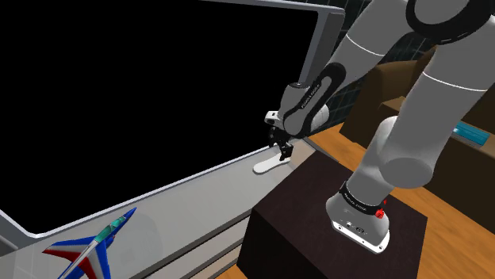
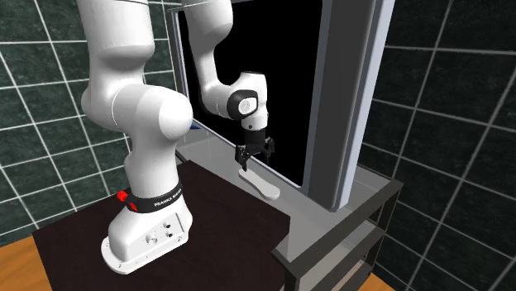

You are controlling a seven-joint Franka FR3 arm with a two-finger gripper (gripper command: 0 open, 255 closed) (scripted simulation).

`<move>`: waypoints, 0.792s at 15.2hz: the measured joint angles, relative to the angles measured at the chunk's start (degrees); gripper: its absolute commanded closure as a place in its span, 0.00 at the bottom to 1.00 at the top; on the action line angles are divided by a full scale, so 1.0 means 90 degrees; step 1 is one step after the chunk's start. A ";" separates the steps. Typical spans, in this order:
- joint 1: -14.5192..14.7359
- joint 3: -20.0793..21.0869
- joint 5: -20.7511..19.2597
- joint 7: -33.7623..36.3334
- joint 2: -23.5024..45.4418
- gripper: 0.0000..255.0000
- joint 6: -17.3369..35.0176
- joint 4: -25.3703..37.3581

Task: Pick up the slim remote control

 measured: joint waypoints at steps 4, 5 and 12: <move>-0.0662 0.0993 0.1495 -0.1752 0.1043 0.00 0.0718 0.0294; -0.0891 0.1242 0.1671 -0.1939 0.1247 0.00 0.0862 0.0359; -0.1572 0.1970 0.1960 -0.2230 0.1962 1.00 0.1416 0.0562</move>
